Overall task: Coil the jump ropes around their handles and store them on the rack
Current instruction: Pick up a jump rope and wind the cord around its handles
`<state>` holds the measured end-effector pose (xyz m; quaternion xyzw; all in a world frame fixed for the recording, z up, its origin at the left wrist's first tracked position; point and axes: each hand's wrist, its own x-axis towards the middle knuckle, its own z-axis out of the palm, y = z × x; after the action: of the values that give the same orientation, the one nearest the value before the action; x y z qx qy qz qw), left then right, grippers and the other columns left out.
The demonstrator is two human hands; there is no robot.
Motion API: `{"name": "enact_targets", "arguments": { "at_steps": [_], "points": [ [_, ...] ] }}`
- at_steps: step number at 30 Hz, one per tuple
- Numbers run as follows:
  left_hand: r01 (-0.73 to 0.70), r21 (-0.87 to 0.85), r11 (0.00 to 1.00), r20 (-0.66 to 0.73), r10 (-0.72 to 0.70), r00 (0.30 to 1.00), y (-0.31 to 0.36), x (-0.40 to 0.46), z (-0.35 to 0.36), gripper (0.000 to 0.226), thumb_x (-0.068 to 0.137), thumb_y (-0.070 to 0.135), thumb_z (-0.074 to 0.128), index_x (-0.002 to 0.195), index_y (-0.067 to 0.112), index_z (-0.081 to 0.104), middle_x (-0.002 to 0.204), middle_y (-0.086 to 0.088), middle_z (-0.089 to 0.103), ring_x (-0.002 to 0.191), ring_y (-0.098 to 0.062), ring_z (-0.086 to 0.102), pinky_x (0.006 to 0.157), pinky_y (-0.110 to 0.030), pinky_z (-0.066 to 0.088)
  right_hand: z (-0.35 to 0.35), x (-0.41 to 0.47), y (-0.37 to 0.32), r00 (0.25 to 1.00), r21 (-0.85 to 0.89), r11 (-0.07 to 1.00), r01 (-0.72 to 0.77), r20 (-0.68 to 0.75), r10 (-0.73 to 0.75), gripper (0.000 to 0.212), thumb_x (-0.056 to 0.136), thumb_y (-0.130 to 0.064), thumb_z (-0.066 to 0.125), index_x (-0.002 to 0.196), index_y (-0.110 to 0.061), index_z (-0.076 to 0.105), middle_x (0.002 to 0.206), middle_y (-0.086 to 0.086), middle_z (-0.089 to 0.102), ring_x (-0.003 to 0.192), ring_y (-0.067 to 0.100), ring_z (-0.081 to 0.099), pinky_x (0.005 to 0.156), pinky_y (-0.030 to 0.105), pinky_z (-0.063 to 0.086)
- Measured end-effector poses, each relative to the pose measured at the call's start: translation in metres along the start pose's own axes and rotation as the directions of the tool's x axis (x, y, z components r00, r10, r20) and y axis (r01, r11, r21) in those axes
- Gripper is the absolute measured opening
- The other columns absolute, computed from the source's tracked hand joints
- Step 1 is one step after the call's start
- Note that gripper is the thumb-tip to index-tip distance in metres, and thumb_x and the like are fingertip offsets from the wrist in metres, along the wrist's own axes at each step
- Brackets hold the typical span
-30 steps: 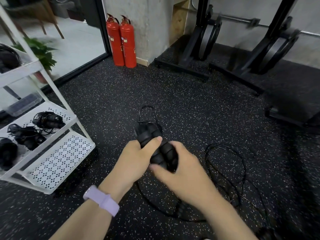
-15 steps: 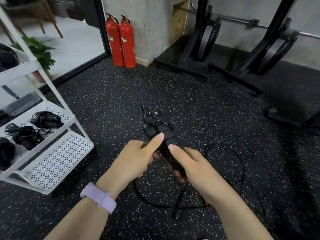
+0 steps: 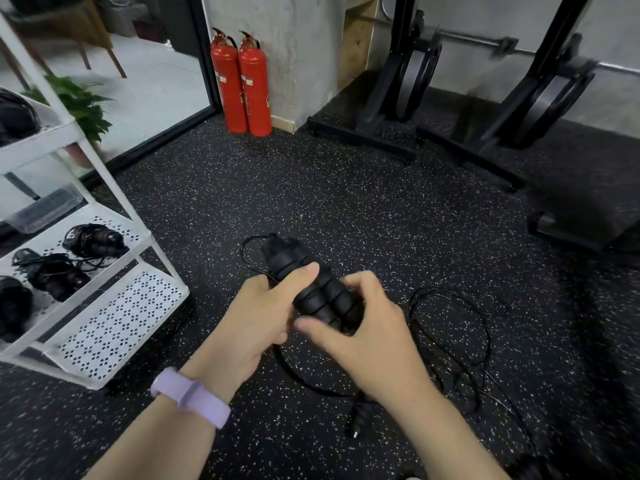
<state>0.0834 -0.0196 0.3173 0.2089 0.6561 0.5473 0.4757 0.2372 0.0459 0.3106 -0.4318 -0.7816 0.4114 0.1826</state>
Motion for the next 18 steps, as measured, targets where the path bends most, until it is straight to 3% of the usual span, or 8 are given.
{"name": "enact_targets", "arguments": {
  "at_steps": [2, 4, 5, 7, 10, 12, 14, 18],
  "points": [
    [-0.059, -0.016, 0.998, 0.071, 0.06, 0.996, 0.003, -0.001, -0.004, 0.044, 0.082, 0.058, 0.072, 0.055, 0.027, 0.058, 0.054, 0.008, 0.027, 0.046, -0.011, 0.023, 0.042, -0.021, 0.024, -0.013, 0.005, -0.001, 0.969, 0.454, 0.865, -0.214, 0.208, 0.131, 0.054, 0.079, -0.079, 0.063, 0.107, -0.033, 0.07, 0.098, -0.005, 0.077, 0.084, 0.02, 0.073, 0.081, 0.044, 0.062],
    [-0.105, -0.055, 0.993, 0.145, 0.112, 0.983, 0.004, -0.002, -0.005, 0.043, 0.083, 0.06, 0.07, 0.056, 0.028, 0.058, 0.056, 0.008, 0.027, 0.047, -0.01, 0.023, 0.044, -0.021, 0.022, -0.025, 0.007, -0.004, 0.856, 0.693, 0.54, -0.478, 0.505, 0.111, 0.065, 0.094, -0.074, 0.048, 0.115, -0.02, 0.078, 0.105, 0.016, 0.077, 0.087, 0.034, 0.074, 0.079, 0.045, 0.062],
    [-0.122, -0.076, 0.99, 0.167, 0.133, 0.977, 0.004, -0.002, -0.005, 0.044, 0.082, 0.06, 0.07, 0.056, 0.028, 0.057, 0.055, 0.008, 0.028, 0.047, -0.01, 0.022, 0.045, -0.023, 0.02, -0.028, 0.006, -0.004, 0.791, 0.699, 0.433, -0.57, 0.61, 0.057, 0.068, 0.097, -0.07, 0.042, 0.119, -0.015, 0.077, 0.106, 0.021, 0.075, 0.087, 0.036, 0.074, 0.078, 0.043, 0.061],
    [-0.129, -0.091, 0.987, 0.163, 0.143, 0.976, 0.006, -0.002, -0.003, 0.045, 0.079, 0.061, 0.071, 0.056, 0.027, 0.052, 0.054, 0.007, 0.029, 0.047, -0.011, 0.021, 0.048, -0.027, 0.016, -0.03, 0.005, -0.006, 0.701, 0.673, 0.337, -0.658, 0.711, -0.052, 0.069, 0.1, -0.062, 0.038, 0.126, -0.009, 0.073, 0.101, 0.021, 0.07, 0.083, 0.031, 0.071, 0.076, 0.037, 0.058],
    [-0.103, -0.071, 0.992, 0.161, 0.113, 0.98, 0.007, -0.002, -0.003, 0.049, 0.078, 0.067, 0.07, 0.057, 0.027, 0.051, 0.052, 0.007, 0.036, 0.046, -0.012, 0.026, 0.045, -0.026, 0.02, -0.026, 0.006, -0.004, 0.727, 0.722, 0.246, -0.647, 0.681, -0.084, 0.061, 0.104, -0.052, 0.046, 0.134, -0.003, 0.066, 0.088, 0.014, 0.058, 0.067, 0.017, 0.05, 0.063, 0.028, 0.046],
    [-0.097, 0.084, 0.992, 0.115, 0.087, 0.99, 0.008, -0.003, -0.004, 0.058, 0.081, 0.077, 0.063, 0.059, 0.023, 0.054, 0.05, 0.006, 0.044, 0.043, -0.013, 0.036, 0.042, -0.024, 0.033, -0.025, 0.008, -0.002, 0.817, 0.769, 0.349, -0.536, 0.577, -0.015, 0.056, 0.102, -0.049, 0.052, 0.129, -0.002, 0.068, 0.083, 0.01, 0.057, 0.063, 0.015, 0.044, 0.058, 0.027, 0.041],
    [-0.071, 0.326, 0.943, 0.029, 0.065, 0.997, 0.004, -0.004, -0.003, 0.073, 0.08, 0.087, 0.049, 0.069, 0.016, 0.065, 0.051, 0.005, 0.048, 0.044, -0.014, 0.046, 0.048, -0.024, 0.045, -0.025, 0.009, -0.001, 0.903, 0.716, 0.584, -0.382, 0.423, 0.072, 0.05, 0.1, -0.051, 0.056, 0.119, -0.007, 0.071, 0.08, 0.004, 0.06, 0.064, 0.013, 0.046, 0.059, 0.026, 0.042],
    [-0.023, 0.473, 0.881, -0.057, 0.057, 0.997, 0.0, -0.002, -0.001, 0.083, 0.071, 0.097, 0.042, 0.073, 0.019, 0.073, 0.051, 0.006, 0.048, 0.041, -0.01, 0.047, 0.048, -0.023, 0.043, -0.026, 0.007, 0.002, 0.983, 0.431, 0.892, -0.138, 0.17, 0.07, 0.023, 0.103, -0.053, 0.054, 0.092, -0.037, 0.067, 0.07, -0.012, 0.055, 0.062, 0.007, 0.047, 0.061, 0.026, 0.042]
  ]
}}
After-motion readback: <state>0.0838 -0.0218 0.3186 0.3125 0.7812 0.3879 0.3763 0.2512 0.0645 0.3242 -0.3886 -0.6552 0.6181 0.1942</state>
